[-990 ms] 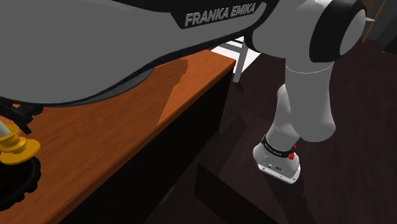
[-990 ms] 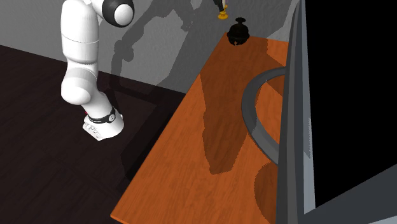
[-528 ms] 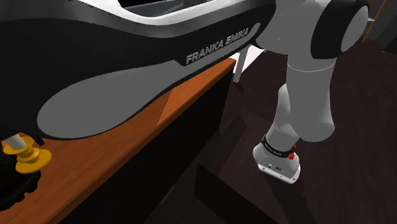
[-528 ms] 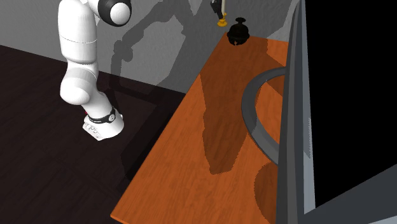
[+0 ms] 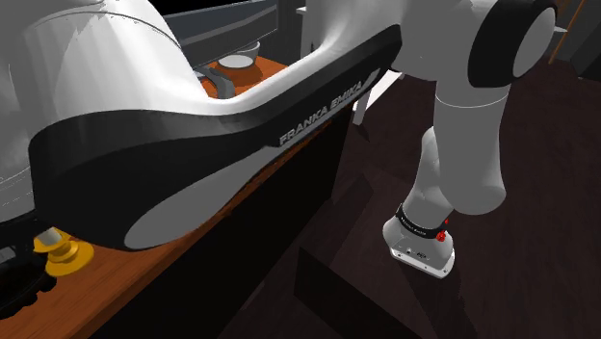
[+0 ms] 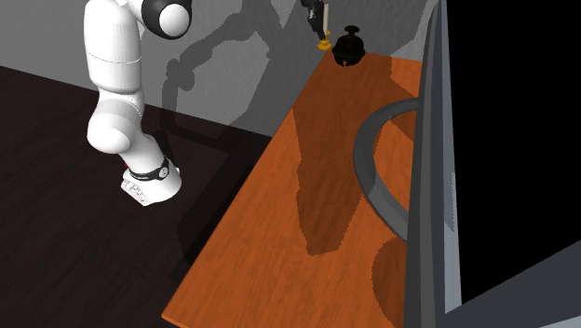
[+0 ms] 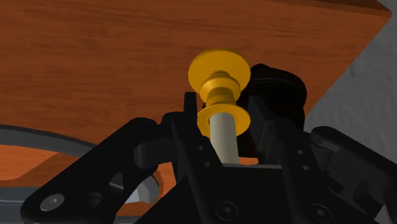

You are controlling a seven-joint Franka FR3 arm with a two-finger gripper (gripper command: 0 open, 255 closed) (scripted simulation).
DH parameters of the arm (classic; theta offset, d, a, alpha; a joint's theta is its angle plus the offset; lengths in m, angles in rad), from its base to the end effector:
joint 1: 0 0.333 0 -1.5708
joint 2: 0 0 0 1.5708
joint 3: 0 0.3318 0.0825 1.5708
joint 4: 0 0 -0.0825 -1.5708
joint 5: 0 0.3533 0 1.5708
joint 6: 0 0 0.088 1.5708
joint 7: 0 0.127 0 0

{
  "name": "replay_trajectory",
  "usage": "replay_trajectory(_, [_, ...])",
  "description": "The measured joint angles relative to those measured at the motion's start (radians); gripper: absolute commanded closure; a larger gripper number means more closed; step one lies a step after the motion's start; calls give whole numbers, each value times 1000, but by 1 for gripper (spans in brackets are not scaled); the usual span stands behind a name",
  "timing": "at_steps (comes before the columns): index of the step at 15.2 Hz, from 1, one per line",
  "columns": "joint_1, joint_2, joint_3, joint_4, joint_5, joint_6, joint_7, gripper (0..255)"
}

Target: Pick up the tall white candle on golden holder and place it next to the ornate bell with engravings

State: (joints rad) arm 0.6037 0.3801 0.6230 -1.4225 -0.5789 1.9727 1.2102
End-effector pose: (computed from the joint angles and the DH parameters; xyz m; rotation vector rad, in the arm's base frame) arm 0.3301 0.5795 0.5417 -2.9702 -0.1772 -0.6117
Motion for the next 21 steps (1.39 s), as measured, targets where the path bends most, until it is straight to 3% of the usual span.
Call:
replay_trajectory(13, [-14, 14, -18, -149, -43, 149, 71, 255])
replay_trajectory(21, [-15, 19, -22, -167, -51, 169, 81, 255])
